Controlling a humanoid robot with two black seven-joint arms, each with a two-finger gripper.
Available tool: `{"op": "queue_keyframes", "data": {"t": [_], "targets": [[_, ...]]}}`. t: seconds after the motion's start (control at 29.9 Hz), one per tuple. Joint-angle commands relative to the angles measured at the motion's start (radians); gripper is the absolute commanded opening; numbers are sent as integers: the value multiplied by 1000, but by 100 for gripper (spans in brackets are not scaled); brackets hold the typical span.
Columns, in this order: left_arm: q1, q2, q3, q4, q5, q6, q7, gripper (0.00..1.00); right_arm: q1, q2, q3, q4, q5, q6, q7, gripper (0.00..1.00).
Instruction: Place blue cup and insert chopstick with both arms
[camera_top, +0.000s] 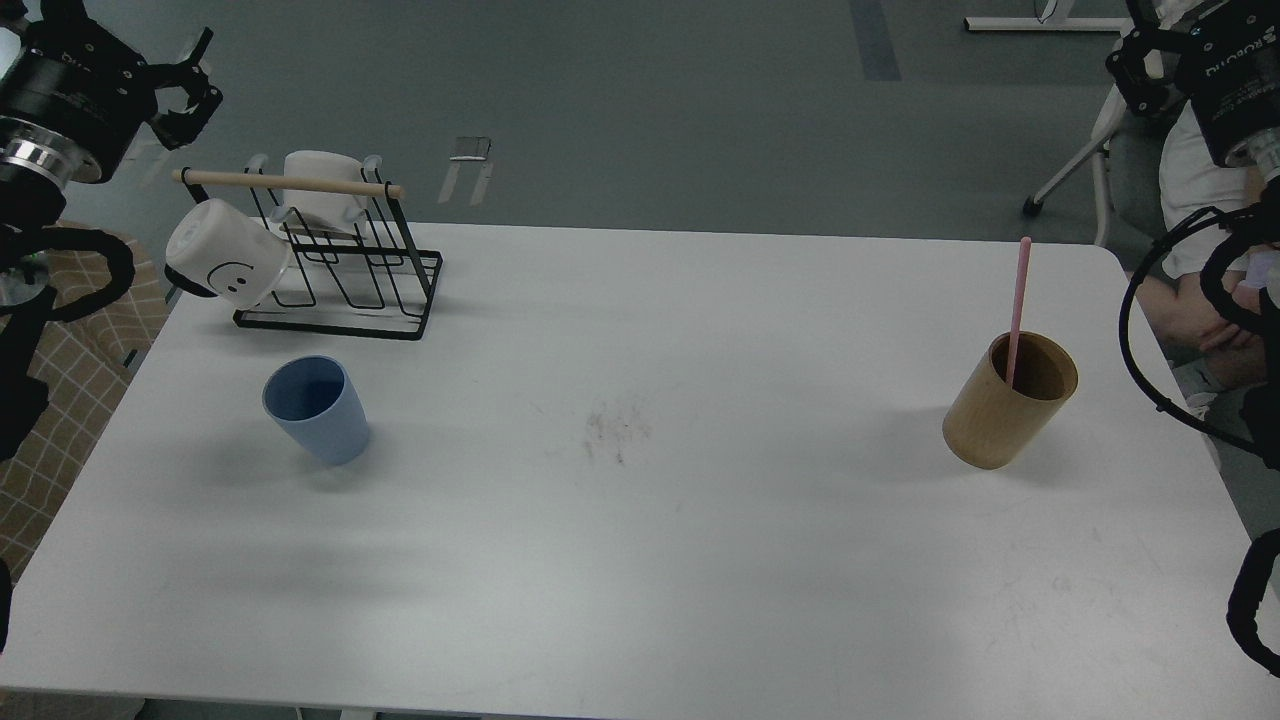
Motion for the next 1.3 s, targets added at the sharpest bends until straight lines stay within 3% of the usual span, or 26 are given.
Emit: {"op": "queue_keyframes", "data": {"t": [0.0, 0.8, 0.87, 1.14, 1.27], "targets": [[1, -7, 0, -6, 0, 0, -6, 98, -1, 0, -1, -1, 1, 2, 2, 100], [8, 13, 0, -77, -2, -23, -2, 98, -6, 3, 14, 14, 15, -10, 8, 100], [21, 19, 2, -116, 0, -24, -2, 98, -12, 3, 25, 15, 15, -10, 9, 100], [296, 209, -16, -431, 99, -28, -17, 96, -85, 3, 102, 74, 15, -10, 9, 100], [379, 292, -36, -526, 205, -26, -31, 93, -125, 1, 115, 110, 15, -10, 9, 100]]}}
